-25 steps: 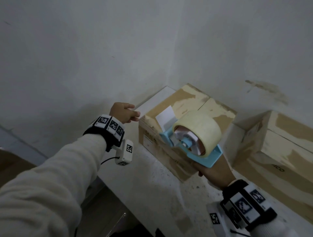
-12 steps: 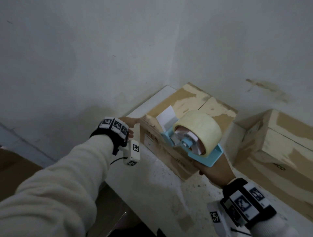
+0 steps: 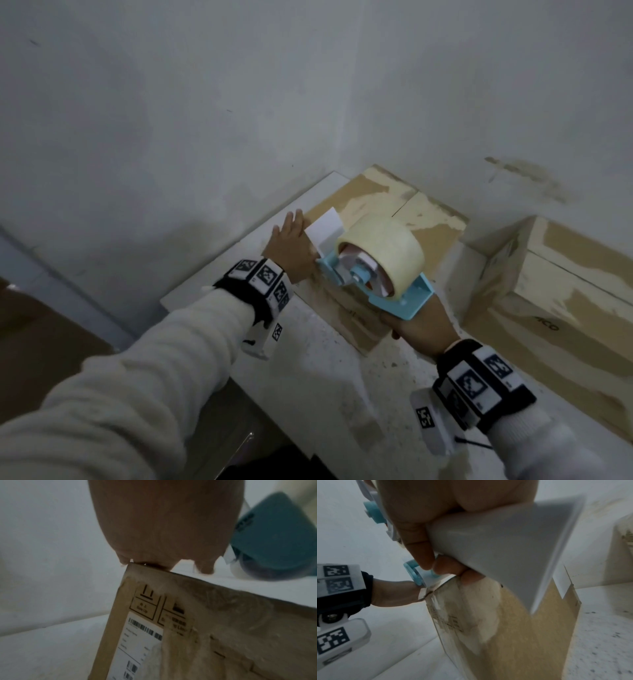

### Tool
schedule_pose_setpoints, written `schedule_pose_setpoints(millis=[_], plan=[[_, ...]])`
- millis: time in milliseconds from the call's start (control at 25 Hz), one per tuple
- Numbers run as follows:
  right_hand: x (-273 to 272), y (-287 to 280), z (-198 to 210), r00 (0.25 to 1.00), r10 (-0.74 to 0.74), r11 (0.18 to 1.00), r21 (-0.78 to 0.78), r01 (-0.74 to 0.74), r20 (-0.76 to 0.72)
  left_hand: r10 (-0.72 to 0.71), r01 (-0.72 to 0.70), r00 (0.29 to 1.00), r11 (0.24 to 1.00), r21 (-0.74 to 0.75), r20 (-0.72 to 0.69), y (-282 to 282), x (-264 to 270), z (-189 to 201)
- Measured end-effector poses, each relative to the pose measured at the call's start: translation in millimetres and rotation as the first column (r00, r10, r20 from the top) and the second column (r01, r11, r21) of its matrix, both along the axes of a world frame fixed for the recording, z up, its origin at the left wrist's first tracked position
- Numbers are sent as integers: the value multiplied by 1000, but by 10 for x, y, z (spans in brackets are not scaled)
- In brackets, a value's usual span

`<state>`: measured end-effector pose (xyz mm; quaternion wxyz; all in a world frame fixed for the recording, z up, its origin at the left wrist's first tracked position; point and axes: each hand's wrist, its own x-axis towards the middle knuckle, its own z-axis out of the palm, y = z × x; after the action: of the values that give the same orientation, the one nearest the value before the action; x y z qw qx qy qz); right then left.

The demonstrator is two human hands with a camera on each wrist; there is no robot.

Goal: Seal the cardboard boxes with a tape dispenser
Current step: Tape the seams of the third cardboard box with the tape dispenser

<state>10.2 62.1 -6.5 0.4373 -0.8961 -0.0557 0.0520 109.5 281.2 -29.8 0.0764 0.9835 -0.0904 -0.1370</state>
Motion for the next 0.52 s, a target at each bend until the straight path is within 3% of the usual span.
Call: schedule_pose_setpoints(millis=[160, 520], plan=[[-52, -23, 218, 997, 14, 999, 30, -11, -70, 60, -59, 998, 995, 75, 0, -29, -13, -26], [-751, -824, 329, 974, -45, 998, -50, 35, -221, 135, -135, 991, 990, 24, 8, -87, -55, 37]])
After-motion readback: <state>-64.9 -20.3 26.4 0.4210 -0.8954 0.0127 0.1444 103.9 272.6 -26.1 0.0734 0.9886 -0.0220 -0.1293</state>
